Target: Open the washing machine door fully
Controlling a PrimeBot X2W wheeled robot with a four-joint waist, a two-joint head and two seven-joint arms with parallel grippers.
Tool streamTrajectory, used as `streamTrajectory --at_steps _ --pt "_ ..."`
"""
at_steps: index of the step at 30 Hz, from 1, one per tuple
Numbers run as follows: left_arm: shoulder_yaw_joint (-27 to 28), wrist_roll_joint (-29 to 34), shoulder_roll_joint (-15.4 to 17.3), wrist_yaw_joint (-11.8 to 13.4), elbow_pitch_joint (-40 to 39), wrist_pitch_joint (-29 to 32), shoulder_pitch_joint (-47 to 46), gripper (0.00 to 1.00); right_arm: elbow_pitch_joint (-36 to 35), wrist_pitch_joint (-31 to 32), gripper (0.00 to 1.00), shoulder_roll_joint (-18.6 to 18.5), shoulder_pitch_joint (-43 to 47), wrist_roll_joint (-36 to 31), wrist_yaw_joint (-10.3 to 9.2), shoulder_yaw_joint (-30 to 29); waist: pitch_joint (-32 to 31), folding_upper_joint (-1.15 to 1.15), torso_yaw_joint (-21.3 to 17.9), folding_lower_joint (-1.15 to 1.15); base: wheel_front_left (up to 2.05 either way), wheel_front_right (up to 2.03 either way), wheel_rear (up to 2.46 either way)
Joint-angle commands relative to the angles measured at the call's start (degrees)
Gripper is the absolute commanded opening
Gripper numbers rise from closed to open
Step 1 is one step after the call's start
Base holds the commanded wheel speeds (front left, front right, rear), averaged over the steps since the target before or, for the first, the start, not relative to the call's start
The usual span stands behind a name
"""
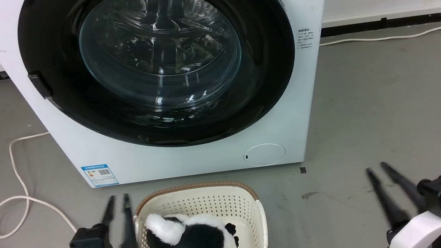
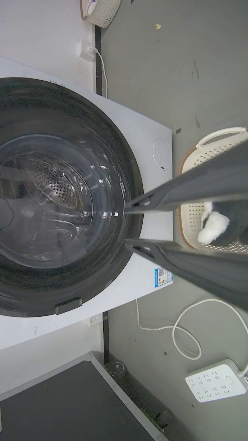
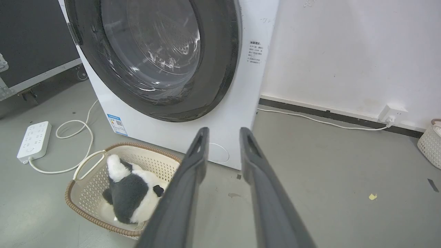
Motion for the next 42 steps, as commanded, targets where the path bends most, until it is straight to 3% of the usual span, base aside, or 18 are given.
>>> streamTrajectory --at_steps 1,28,42 --pt "0.01 -0.01 0.00 0.01 0.00 -0.02 0.00 1.00 0.00 -0.02 1.00 0.00 0.01 0.02 0.00 0.01 0.00 0.00 0.00 0.00 0.00 0.00 0.00" --pt "1.14 -1.17 0.35 -1.65 -0.12 -3.41 0.61 1.00 -0.74 -3.41 1.00 0.06 0.73 2.34 -0.02 0.04 0.90 0.00 0.91 0.00 0.00 0.00 0.00" --pt "1.31 -3.32 1.75 -2.48 -1.18 -5.09 -0.42 1.00 -2.23 -5.09 1.00 0.09 -3.16 3.48 -0.03 0.85 4.07 0.00 2.57 0.00 0.00 0.00 0.00"
